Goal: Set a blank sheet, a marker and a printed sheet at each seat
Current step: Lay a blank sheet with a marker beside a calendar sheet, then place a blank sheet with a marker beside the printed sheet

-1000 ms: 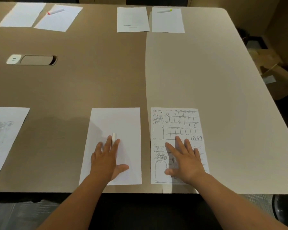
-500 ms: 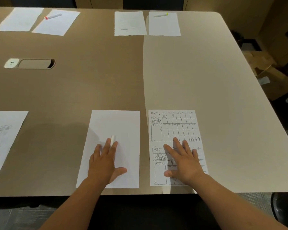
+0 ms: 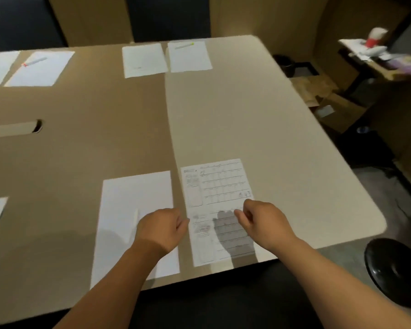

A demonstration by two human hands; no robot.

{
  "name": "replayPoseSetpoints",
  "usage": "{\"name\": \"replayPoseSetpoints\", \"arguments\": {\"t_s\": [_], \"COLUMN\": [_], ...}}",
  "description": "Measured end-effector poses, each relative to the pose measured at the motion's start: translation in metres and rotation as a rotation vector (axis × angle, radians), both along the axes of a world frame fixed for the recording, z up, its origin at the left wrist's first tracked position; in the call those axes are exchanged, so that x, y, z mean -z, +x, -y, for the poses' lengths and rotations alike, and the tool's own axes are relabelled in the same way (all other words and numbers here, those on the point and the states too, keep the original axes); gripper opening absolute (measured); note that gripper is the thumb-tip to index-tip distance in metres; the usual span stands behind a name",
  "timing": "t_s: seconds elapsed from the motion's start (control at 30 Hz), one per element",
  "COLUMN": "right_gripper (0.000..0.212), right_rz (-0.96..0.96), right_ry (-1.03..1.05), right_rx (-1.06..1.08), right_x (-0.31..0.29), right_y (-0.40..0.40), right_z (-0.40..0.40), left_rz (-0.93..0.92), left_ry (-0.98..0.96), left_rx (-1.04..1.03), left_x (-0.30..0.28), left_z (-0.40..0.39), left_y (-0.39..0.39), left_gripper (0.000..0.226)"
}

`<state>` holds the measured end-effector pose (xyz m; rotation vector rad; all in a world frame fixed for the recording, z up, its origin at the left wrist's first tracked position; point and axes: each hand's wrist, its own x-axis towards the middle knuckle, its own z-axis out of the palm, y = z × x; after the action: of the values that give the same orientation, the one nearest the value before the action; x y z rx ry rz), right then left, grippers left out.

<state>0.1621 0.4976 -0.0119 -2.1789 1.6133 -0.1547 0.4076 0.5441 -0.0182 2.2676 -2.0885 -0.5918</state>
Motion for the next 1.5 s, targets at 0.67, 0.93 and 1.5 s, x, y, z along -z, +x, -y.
{"name": "replayPoseSetpoints", "arguments": {"t_s": [0.67,0.93,1.5], "right_gripper": [0.043,0.044,0.043], "right_rz": [-0.104,-0.131,-0.183], "right_ry": [-0.194,-0.166,-0.100], "right_rx": [0.233,0.227,0.013], "right_x": [-0.100,-0.106,-0.107], "right_y": [-0.440,-0.557,-0.622], "right_z": [0.000,0.060,0.473], "left_rz": [-0.165,-0.160,-0.207], "left_ry": [-0.227,-0.252,-0.204], "left_rx": [0.417,0.486,0.194], "left_x": [-0.075,-0.080,-0.058], "left_z": [0.084,0.158,0.521], "left_y": [-0.482,-0.595,-0.648], "left_gripper": [0.045,0.043,0.042]}}
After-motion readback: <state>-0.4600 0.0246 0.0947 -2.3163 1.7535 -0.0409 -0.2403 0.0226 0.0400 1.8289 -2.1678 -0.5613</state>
